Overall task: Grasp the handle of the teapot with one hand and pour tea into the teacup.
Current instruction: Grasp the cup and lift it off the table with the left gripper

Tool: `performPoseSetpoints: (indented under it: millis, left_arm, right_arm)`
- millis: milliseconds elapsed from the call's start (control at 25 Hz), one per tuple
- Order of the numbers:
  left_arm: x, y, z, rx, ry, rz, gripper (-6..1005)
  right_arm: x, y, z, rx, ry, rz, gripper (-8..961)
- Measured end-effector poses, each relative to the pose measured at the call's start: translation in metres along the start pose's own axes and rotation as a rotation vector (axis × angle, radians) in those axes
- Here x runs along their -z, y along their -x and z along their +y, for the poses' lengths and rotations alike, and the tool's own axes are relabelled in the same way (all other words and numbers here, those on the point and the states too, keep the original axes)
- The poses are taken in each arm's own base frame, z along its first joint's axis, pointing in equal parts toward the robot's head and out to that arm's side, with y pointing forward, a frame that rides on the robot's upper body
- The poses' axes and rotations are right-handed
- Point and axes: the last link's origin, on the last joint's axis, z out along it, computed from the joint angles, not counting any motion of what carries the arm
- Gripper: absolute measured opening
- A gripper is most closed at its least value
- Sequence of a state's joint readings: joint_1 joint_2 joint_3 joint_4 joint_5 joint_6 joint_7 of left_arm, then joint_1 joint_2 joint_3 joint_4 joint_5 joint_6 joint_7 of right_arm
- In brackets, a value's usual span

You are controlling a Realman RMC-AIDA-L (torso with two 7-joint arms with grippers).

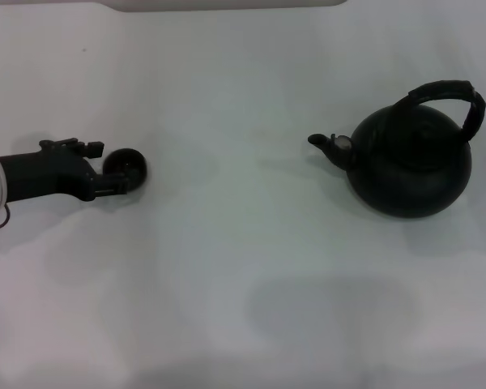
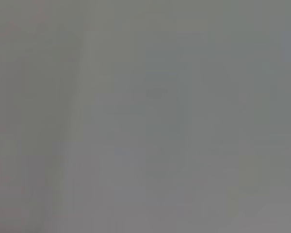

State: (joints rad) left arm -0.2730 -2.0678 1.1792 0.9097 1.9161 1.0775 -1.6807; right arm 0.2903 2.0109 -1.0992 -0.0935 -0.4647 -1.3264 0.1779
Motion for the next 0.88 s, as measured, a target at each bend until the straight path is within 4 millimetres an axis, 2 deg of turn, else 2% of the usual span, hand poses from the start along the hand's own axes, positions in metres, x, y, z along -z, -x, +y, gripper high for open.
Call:
performPoseSetpoints:
  millis: [560, 880]
  left_arm:
    - [0.0002, 0.0005, -0.0014, 0.003, -0.008, -0.005, 810]
    - [-0.0069, -0.0022, 0.0001, -0.006, 0.011, -0.022, 803]
  right_arm:
    - [-0.0002, 0.0005, 0.0007, 0.001, 0.004, -0.003, 876]
    - [0.0005, 0.0002, 0.0005, 0.001, 0.003, -0.002, 876]
